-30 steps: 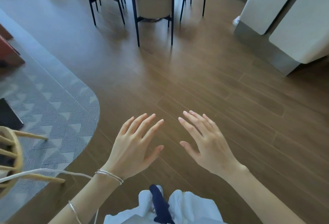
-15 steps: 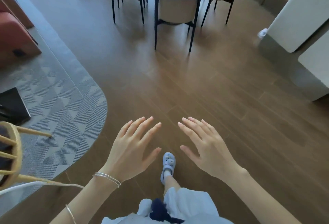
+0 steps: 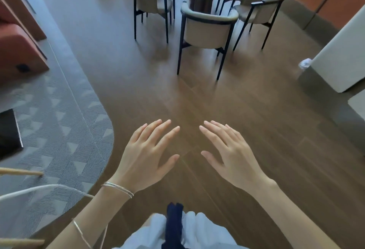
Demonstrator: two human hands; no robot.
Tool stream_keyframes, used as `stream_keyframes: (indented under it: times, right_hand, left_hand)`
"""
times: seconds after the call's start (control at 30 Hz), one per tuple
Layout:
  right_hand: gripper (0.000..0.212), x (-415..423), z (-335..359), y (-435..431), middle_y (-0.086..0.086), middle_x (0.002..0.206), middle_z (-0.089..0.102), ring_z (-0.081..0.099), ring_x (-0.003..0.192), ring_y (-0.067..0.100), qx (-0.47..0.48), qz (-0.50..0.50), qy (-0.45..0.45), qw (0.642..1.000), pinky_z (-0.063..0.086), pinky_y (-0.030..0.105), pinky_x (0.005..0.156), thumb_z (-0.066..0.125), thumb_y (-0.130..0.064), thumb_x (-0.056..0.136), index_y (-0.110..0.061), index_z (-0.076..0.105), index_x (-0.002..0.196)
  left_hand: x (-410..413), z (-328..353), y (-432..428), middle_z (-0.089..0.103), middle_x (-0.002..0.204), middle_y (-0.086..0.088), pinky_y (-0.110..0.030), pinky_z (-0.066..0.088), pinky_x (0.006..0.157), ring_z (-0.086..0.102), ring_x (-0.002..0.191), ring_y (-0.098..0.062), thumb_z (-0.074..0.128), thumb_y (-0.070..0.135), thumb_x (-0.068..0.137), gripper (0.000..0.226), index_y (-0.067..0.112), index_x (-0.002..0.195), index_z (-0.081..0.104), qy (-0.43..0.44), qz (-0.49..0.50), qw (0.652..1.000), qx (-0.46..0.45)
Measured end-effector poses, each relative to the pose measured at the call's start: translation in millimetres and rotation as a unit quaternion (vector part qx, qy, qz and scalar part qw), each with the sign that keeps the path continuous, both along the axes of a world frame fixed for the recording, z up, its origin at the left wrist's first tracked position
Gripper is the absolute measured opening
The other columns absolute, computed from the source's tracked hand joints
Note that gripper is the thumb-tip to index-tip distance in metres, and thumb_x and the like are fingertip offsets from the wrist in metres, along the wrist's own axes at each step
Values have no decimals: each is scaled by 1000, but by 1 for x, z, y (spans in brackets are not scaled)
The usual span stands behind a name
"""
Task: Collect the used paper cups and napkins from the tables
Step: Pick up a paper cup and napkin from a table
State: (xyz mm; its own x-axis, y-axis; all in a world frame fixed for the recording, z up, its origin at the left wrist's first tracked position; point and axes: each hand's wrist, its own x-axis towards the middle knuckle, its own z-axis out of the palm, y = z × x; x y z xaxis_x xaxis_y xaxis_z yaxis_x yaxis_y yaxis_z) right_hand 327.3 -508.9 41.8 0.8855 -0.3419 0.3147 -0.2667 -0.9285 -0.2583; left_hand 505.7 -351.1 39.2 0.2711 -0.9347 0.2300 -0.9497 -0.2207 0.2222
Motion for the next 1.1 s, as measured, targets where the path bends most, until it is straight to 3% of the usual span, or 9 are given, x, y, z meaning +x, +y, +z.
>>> stream_keyframes:
  times: [0.43, 0.8, 1.1]
  right_hand:
    - [49, 130, -53, -86, 1, 139, 48, 38, 133, 17, 5, -1, 47, 999, 38, 44, 105, 56, -37, 87, -19, 50, 132]
    - [49, 327, -19, -182, 2, 139, 48, 39, 132, 19, -20, -39, 9, 999, 34, 43, 108, 56, -38, 87, -18, 51, 131]
    - [50, 424, -27, -249, 5, 138, 49, 40, 132, 21, -25, -41, 21, 999, 33, 42, 108, 59, -35, 86, -15, 50, 132]
  left_hand:
    - [141, -38, -92, 48, 139, -2, -44, 36, 105, 43, 128, -23, 46, 52, 83, 57, 26, 134, 46, -17, -25, 998, 59]
    - [342, -13, -193, 49, 138, -1, -42, 33, 107, 42, 129, -21, 43, 53, 85, 57, 26, 135, 46, -50, -32, 998, 24]
    - [435, -17, -265, 48, 138, -2, -43, 32, 107, 41, 130, -23, 43, 52, 86, 57, 25, 136, 44, -51, -20, 998, 26]
